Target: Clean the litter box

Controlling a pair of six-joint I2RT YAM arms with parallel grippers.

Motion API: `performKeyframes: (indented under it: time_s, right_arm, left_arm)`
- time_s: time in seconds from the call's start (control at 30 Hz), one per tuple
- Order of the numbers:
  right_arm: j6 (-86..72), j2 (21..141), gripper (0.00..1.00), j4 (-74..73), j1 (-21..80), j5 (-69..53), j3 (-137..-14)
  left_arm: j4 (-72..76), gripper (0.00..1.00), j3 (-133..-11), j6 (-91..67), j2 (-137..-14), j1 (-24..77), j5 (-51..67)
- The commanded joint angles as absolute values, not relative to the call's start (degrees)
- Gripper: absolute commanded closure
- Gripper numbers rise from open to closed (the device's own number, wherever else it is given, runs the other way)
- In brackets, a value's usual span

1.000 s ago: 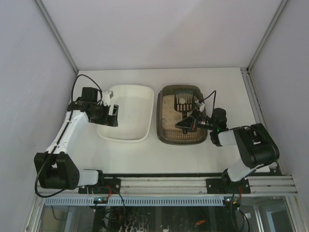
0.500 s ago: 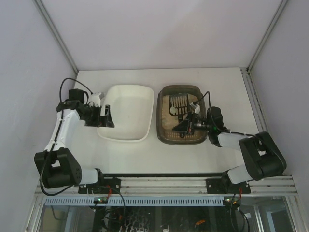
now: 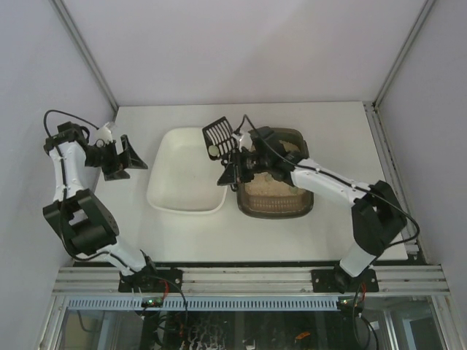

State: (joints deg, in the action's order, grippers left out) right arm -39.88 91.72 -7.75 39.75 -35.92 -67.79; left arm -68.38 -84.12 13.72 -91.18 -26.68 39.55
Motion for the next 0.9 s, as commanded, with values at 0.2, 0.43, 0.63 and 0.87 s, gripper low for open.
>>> performKeyframes:
  time_s: [0.2,0.43,0.63,0.87]
  right_arm:
    - [-20.01,106.72,1.0,-47.18,51.64,3.68,-91.69]
    - [-16.0,111.73,1.0,-53.73,56.77,18.25,-98.72]
    - [-15.66,110.48,1.0,-53.03,57.17,19.63,-99.13]
    - [-14.44,109.37,1.0,-53.41,57.55,20.23,-99.59]
  left_arm:
    - [-58.85,0.0,-79.14,3.94,-86.54,-28.11,23.5]
    - [-55.16,0.0,-77.77,2.48,-84.22,-27.68,11.27]
    - [-53.25,0.0,-75.69,1.93,-82.79,-24.31,5.39]
    - [-51.41,0.0,-74.77,1.28,-80.62,-17.97,1.03]
